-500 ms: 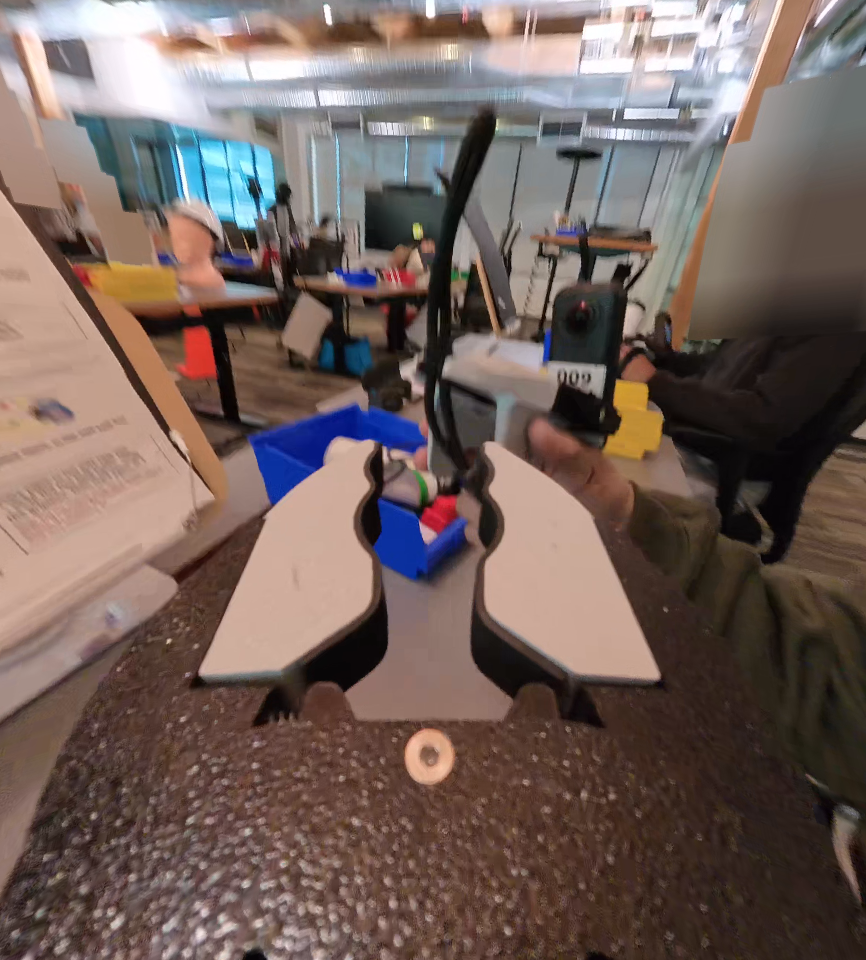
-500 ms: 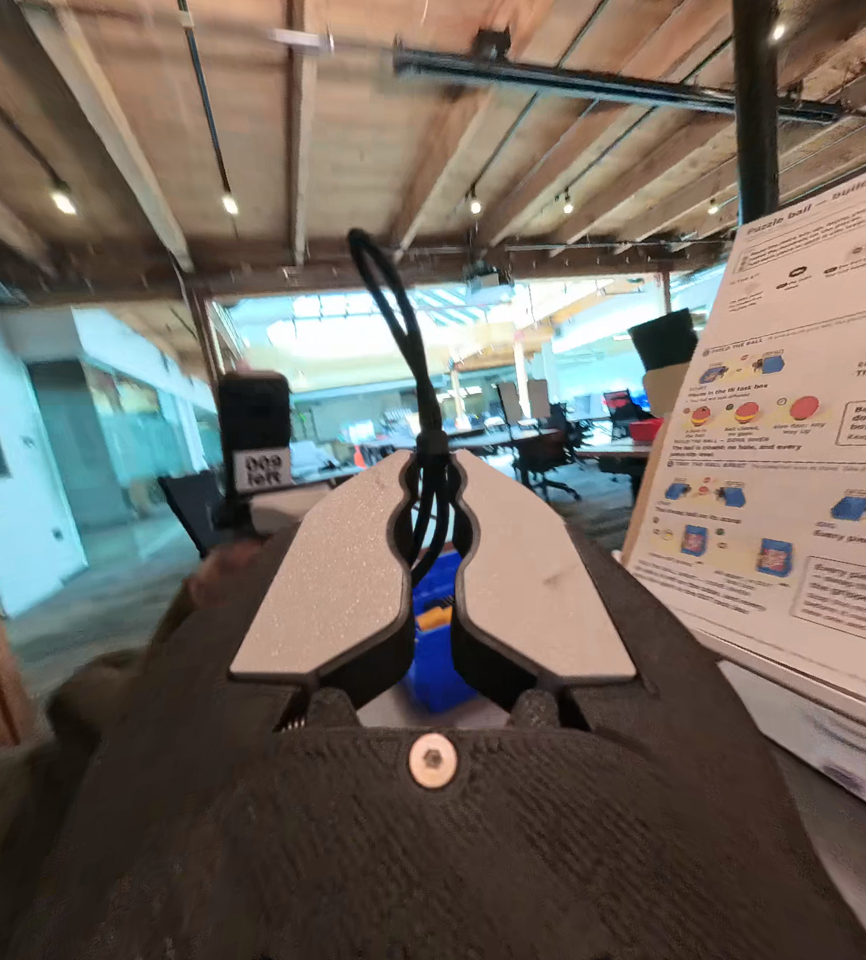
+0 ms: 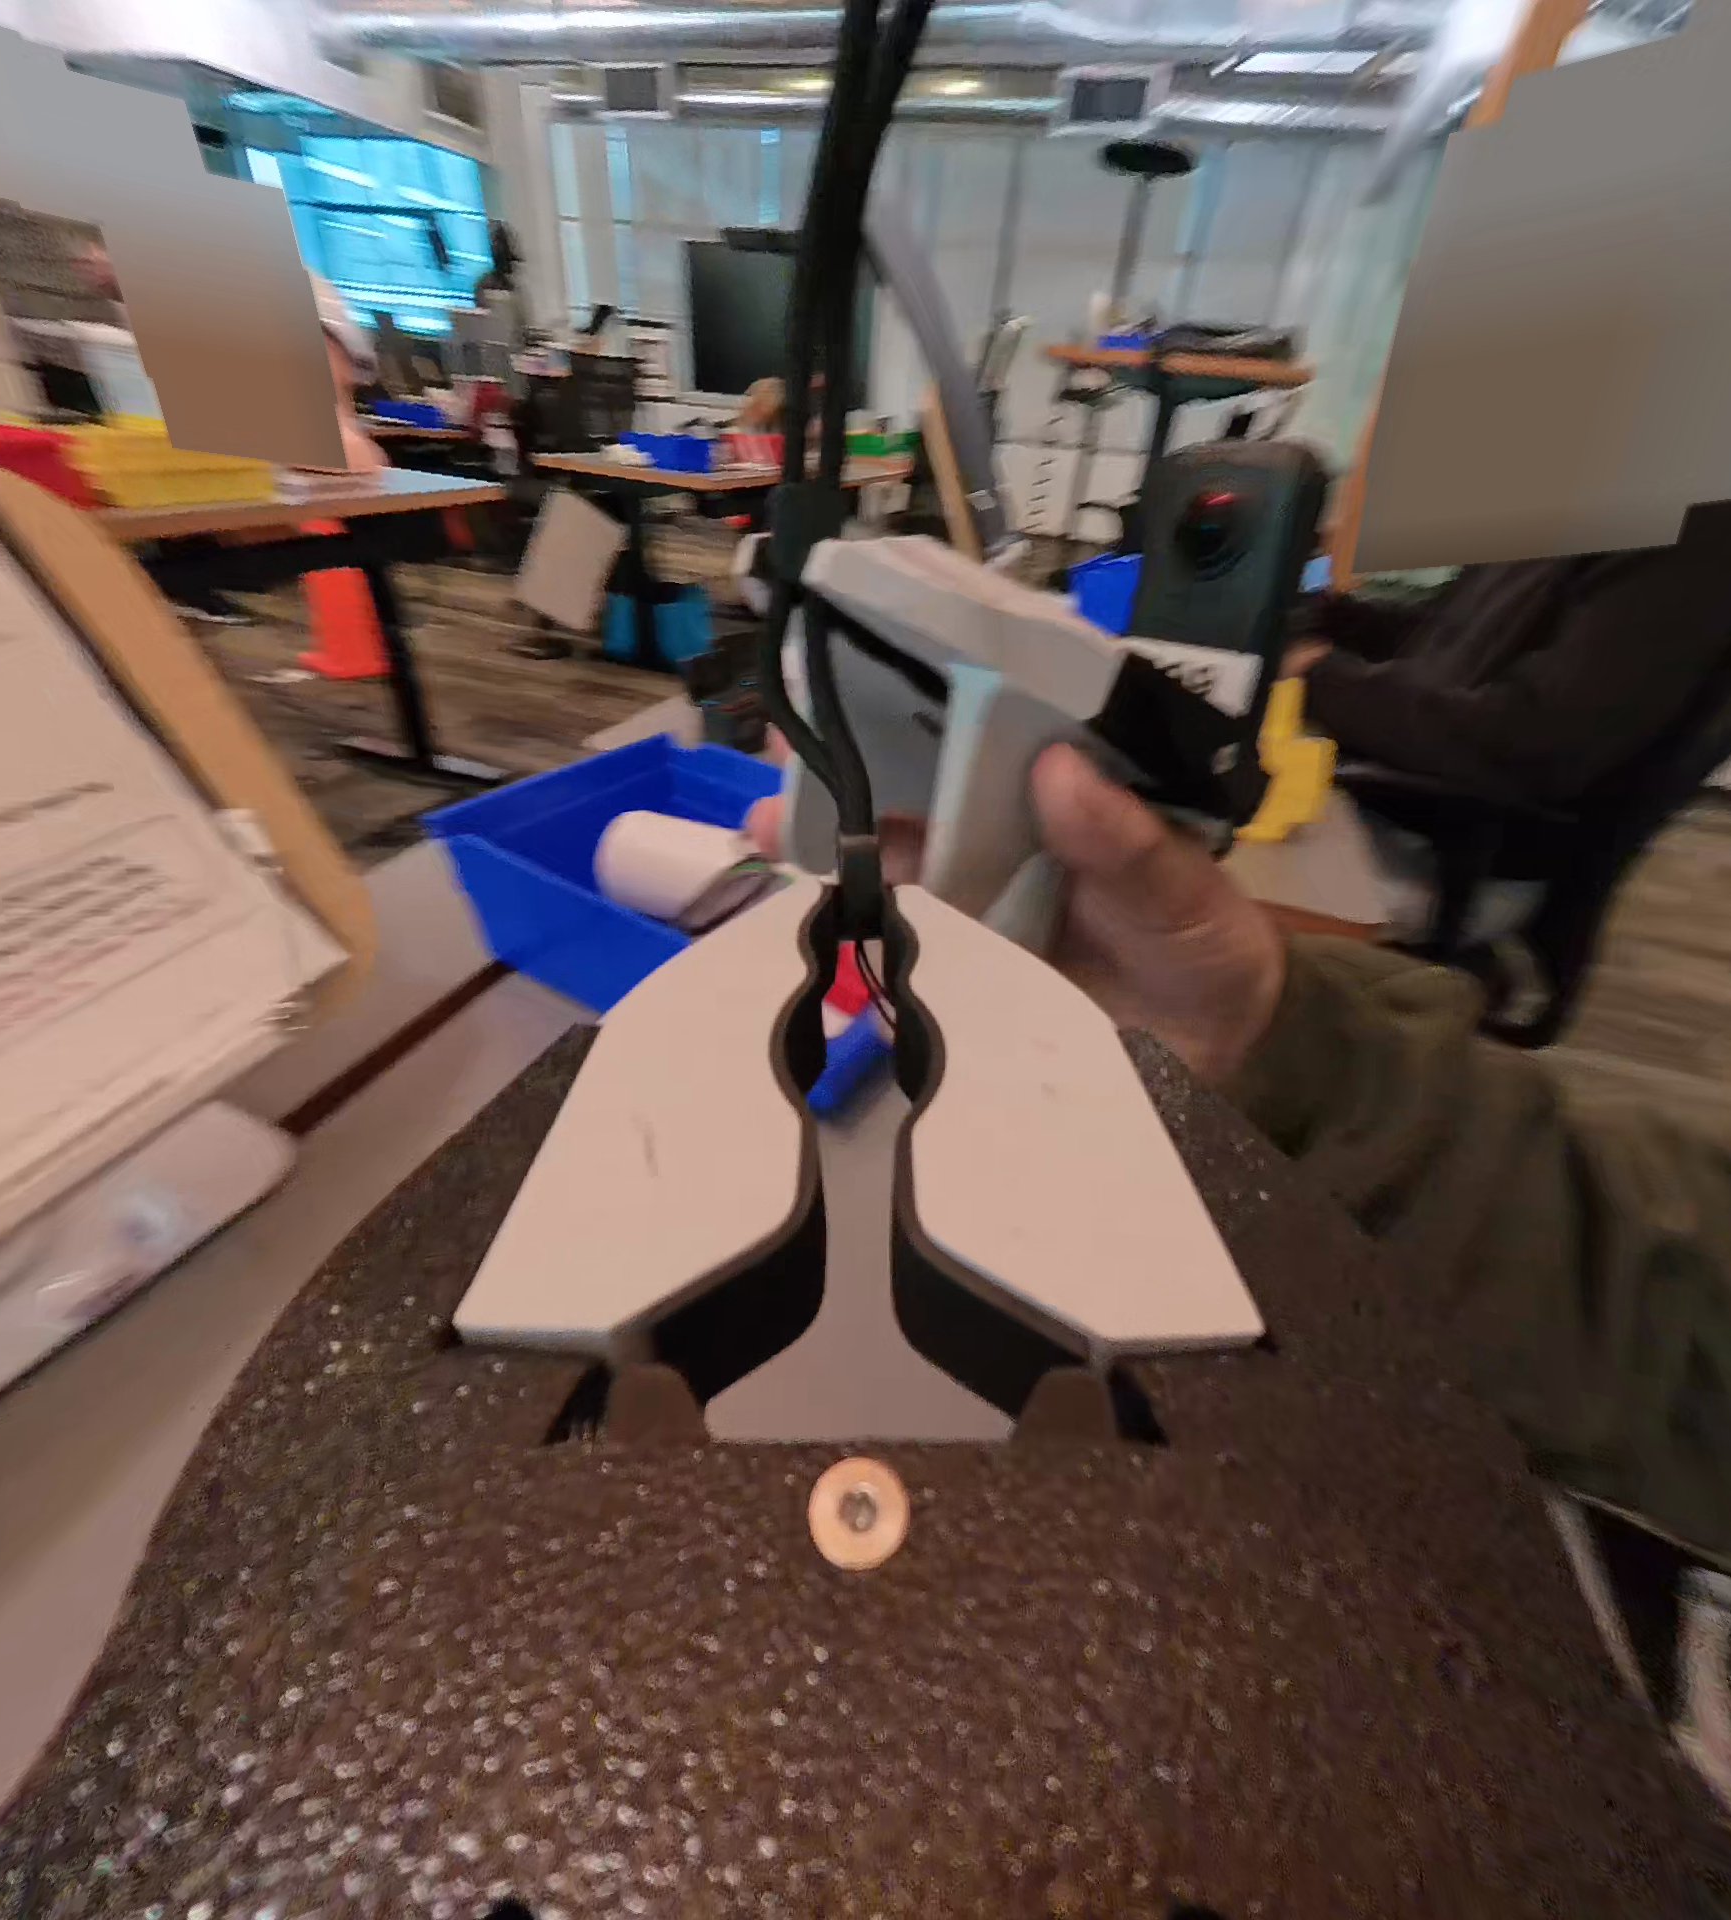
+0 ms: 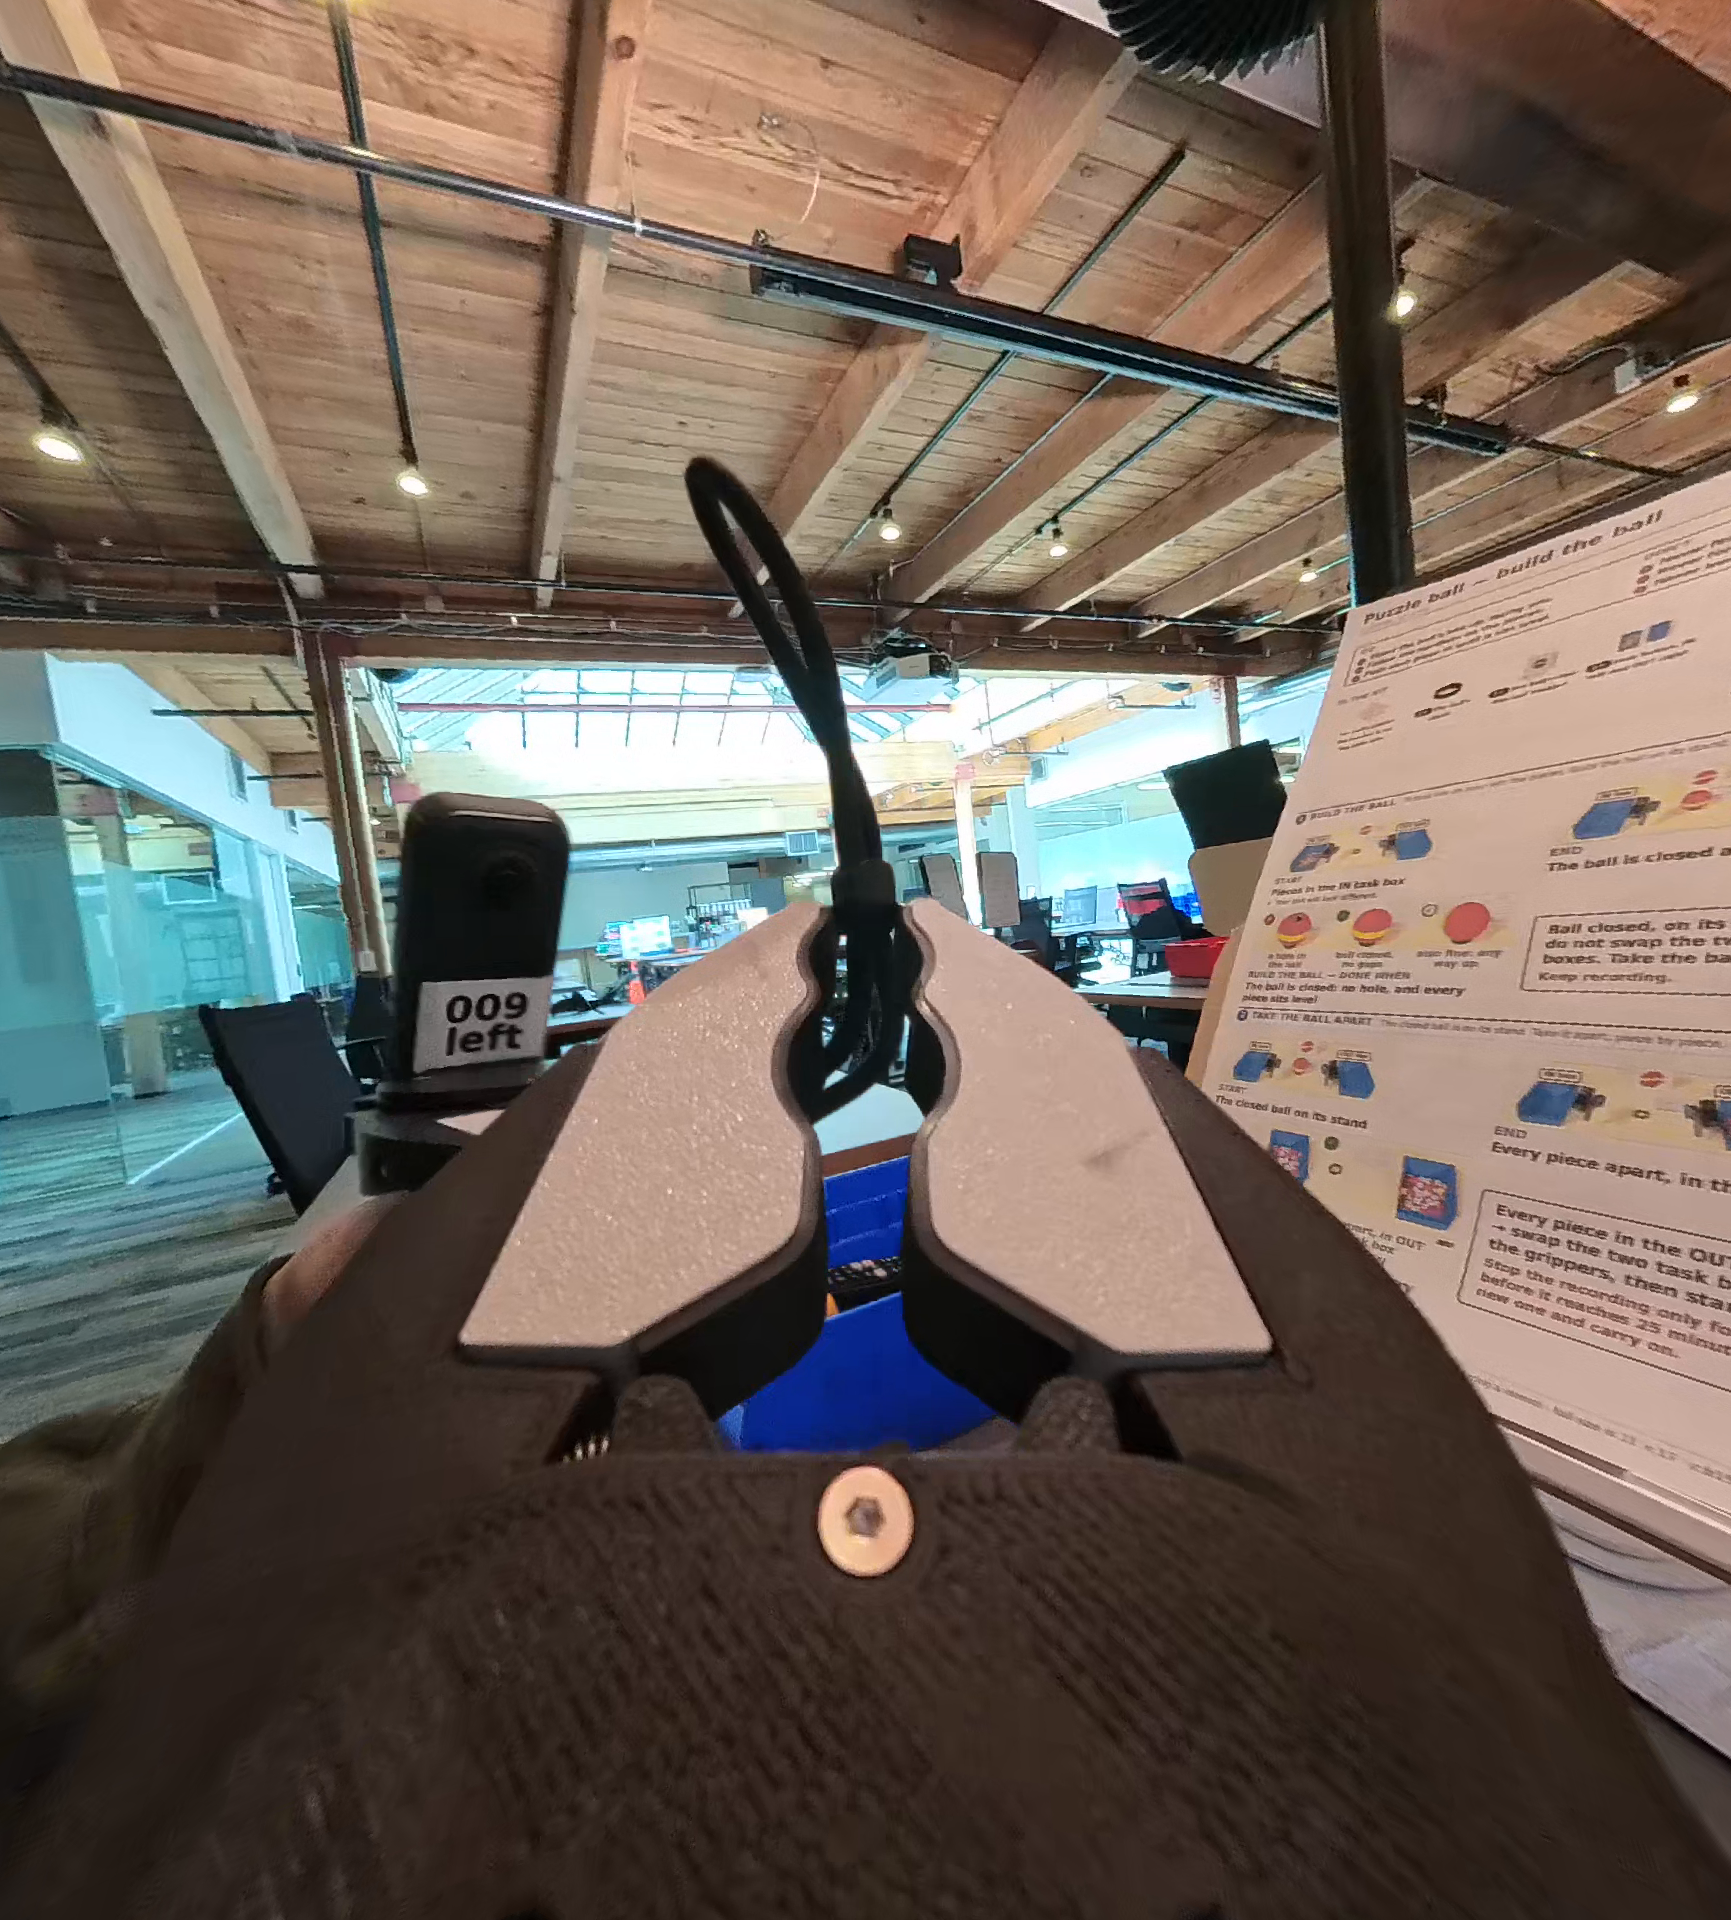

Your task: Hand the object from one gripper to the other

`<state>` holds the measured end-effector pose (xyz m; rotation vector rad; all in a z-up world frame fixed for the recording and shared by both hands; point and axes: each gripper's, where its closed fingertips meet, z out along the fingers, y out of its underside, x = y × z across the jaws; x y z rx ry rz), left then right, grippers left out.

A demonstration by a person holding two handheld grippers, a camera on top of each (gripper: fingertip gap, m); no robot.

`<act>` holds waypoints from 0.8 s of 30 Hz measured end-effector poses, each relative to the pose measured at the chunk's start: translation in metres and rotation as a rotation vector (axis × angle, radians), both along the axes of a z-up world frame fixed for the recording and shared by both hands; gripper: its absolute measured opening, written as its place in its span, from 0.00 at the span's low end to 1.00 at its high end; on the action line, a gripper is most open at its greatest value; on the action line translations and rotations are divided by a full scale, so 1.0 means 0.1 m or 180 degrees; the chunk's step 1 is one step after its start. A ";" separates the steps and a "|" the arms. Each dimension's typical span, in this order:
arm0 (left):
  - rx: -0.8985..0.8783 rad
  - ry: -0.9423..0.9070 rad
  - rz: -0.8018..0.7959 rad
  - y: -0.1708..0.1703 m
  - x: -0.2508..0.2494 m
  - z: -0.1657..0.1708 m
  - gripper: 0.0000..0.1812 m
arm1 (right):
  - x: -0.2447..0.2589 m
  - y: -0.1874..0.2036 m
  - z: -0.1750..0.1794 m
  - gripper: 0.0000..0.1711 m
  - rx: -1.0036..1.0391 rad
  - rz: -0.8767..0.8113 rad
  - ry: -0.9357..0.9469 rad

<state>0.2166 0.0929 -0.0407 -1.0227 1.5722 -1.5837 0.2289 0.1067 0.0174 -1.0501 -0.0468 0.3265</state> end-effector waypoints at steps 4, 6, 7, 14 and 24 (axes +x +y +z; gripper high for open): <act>0.0627 -0.0084 0.0617 0.28 0.03 -0.02 0.04 | 0.08 0.01 -0.06 0.06 -0.0210 -0.0137 -0.0081; 0.0740 -0.0029 0.0713 0.37 0.00 -0.04 0.04 | 0.09 0.01 -0.10 0.12 -0.0321 -0.0275 -0.0339; 0.0770 0.0029 0.0766 0.43 -0.01 -0.06 0.04 | 0.11 -0.01 -0.10 0.17 -0.0376 -0.0396 -0.0508; 0.1535 0.0464 0.1306 0.89 -0.12 -0.28 0.04 | 0.26 -0.19 -0.19 0.44 -0.1000 -0.1726 -0.2450; 0.2506 -0.0227 0.0756 0.43 -0.03 -0.21 0.04 | -0.22 0.17 -0.58 0.15 -0.1127 -0.1191 -0.3095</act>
